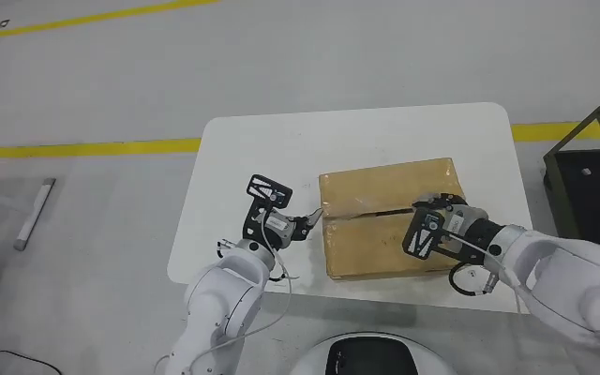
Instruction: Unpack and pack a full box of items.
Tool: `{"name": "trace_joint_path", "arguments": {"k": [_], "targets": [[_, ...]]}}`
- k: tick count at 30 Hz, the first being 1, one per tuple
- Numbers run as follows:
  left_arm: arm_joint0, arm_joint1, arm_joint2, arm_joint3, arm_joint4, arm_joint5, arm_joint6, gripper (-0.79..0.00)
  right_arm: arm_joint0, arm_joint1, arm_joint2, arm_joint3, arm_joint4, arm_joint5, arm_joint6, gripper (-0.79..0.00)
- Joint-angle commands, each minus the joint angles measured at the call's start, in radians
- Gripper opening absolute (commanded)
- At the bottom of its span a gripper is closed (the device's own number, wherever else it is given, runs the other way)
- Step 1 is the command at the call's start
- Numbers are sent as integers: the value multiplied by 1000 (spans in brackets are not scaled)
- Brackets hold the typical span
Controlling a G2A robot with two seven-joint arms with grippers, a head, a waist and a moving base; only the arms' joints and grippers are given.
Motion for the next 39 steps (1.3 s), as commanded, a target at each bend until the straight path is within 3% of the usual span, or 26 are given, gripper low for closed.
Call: {"name": "trace_joint_path", "arguments": {"k": [1,3,4,5,14,19,22,25,34,37,39], "targets": [[0,0,0,0,-1,2,-1,0,-10,0,-2,8,-23,18,-32,-582],[0,0,1,0,-3,3,-2,0,-25,0,-1,18,-21,34,-49,-462],[0,0,0,0,-3,5,-2,0,-33,0,2,21,-12,43,-54,-135],[0,0,1,0,-2,5,-1,0,-38,1,7,19,-7,48,-56,0],[-6,1,3,10,-10,3,-1,0,-131,6,176,-18,203,104,-23,0],[-16,1,6,18,-14,-2,3,0,-194,4,336,7,506,200,-7,0],[-21,1,8,21,-17,-7,3,0,-222,-1,410,49,786,314,12,0],[-25,1,10,24,-23,-10,4,0,-237,2,448,69,944,329,76,0],[-27,3,8,23,-28,-18,2,0,-238,5,401,149,1354,423,150,0],[-25,4,2,21,-29,-21,1,0,-212,10,355,180,1314,439,181,0],[-23,5,-3,19,-30,-21,1,0,-185,13,306,195,1249,456,186,-89]]}}
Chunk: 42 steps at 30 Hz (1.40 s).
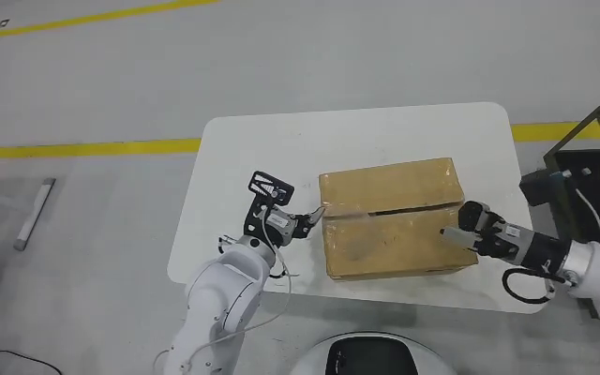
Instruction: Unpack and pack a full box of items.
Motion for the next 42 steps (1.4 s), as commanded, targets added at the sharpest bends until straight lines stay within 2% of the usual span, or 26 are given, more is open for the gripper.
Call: {"name": "trace_joint_path", "arguments": {"k": [1,9,12,14,17,19,22,25,28,31,33,42], "targets": [[2,1,-4,-2,1,-1,-1,0,31,1,-60,9,-72,6,-7,-160],[13,4,-24,-10,2,7,1,0,165,0,-275,57,-254,22,-32,-157],[17,5,-29,-12,4,9,3,0,213,-4,-348,81,-286,32,-41,-203],[19,6,-31,-14,4,10,4,0,246,-5,-394,92,-343,38,-34,-271],[22,7,-33,-16,3,14,5,0,291,-8,-459,111,-447,66,-36,-302],[25,7,-35,-17,2,16,7,0,313,-12,-503,116,-489,93,-46,-363],[27,8,-39,-19,2,19,6,0,340,-15,-550,116,-559,110,-43,-397],[29,9,-41,-20,1,21,6,0,356,-17,-581,113,-629,129,-47,-419],[30,9,-42,-20,-1,24,8,0,366,-17,-603,101,-689,127,-36,-520],[30,10,-42,-21,-1,23,10,0,373,-15,-611,84,-747,127,-31,-714],[29,10,-42,-20,-2,21,10,0,375,-15,-613,74,-772,127,-28,-785],[24,11,-39,-16,-13,21,13,0,387,-10,-607,39,-854,89,-18,-785]]}}
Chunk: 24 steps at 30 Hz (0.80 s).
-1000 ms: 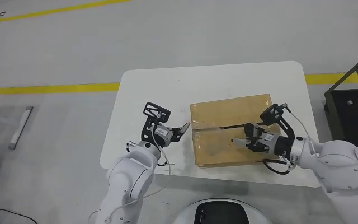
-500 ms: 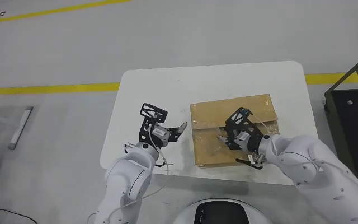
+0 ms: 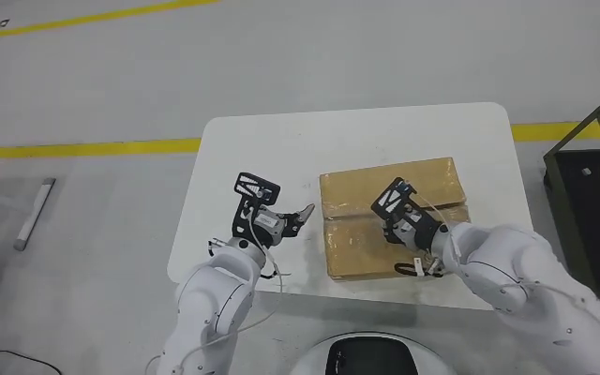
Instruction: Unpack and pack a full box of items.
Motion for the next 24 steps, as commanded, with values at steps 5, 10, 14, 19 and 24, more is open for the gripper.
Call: {"name": "trace_joint_path", "arguments": {"k": [5,10,14,19,24], "targets": [[-6,-2,20,13,-34,-4,0,-129,12,2,-1,0,-25,-58,-9,-785],[-13,-4,47,28,-69,-12,-2,-776,15,3,-3,12,-40,-74,-13,-785],[-18,-7,68,47,-95,-13,-2,-785,13,3,-3,15,-49,-75,-14,-785],[-31,-11,105,83,-114,-8,3,-785,6,4,1,15,-56,-76,-15,-785],[-51,-17,143,96,-145,-7,2,-785,1,4,8,17,-54,-73,-18,-770]]}}
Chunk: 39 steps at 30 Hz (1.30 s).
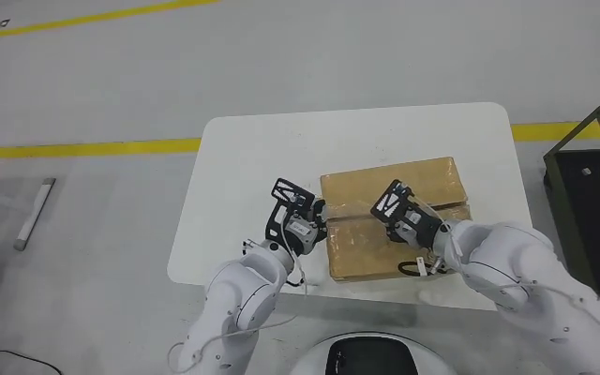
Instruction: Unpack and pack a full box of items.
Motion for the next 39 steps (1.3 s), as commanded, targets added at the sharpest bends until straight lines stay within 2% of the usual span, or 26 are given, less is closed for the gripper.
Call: {"name": "trace_joint_path", "arguments": {"k": [1,7,20,31,36,39], "targets": [[-7,-2,15,8,-11,0,-2,-785,-2,0,2,0,2,3,-2,-760],[-25,-6,50,31,-8,0,0,-785,-3,-1,3,2,8,4,-6,-699],[-44,-11,84,83,7,18,-5,-785,0,-1,0,8,8,-6,-1,-668],[-55,-11,67,61,-4,26,-3,-785,-7,0,6,8,4,-15,7,-705],[-64,-14,86,105,15,30,19,-785,-9,0,3,10,3,-18,8,-708],[-72,-17,101,133,27,36,29,-785,-9,0,3,10,1,-18,8,-683]]}}
